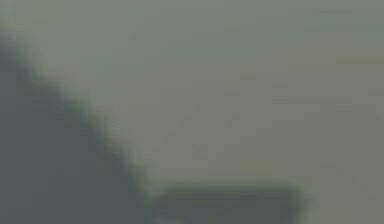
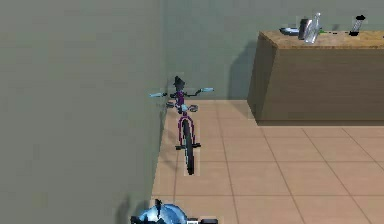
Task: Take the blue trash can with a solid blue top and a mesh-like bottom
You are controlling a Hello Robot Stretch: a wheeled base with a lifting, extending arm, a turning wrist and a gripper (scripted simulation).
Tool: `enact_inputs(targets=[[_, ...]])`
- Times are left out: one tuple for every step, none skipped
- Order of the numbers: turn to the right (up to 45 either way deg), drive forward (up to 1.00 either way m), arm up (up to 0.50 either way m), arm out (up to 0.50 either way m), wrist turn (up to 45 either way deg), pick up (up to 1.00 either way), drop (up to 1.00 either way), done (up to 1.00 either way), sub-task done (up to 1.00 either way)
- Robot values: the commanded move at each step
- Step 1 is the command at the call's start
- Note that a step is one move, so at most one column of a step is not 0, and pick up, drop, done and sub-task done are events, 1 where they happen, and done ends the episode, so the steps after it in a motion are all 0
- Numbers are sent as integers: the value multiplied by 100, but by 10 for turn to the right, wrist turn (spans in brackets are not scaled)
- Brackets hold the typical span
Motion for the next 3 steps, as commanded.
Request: enact_inputs(targets=[[0, 0, -30, 0, 0, 0, 0, 0, 0], [0, 0, 0, 0, 0, 100, 0, 0, 0], [0, 0, 10, 0, 0, 0, 0, 0, 0]])
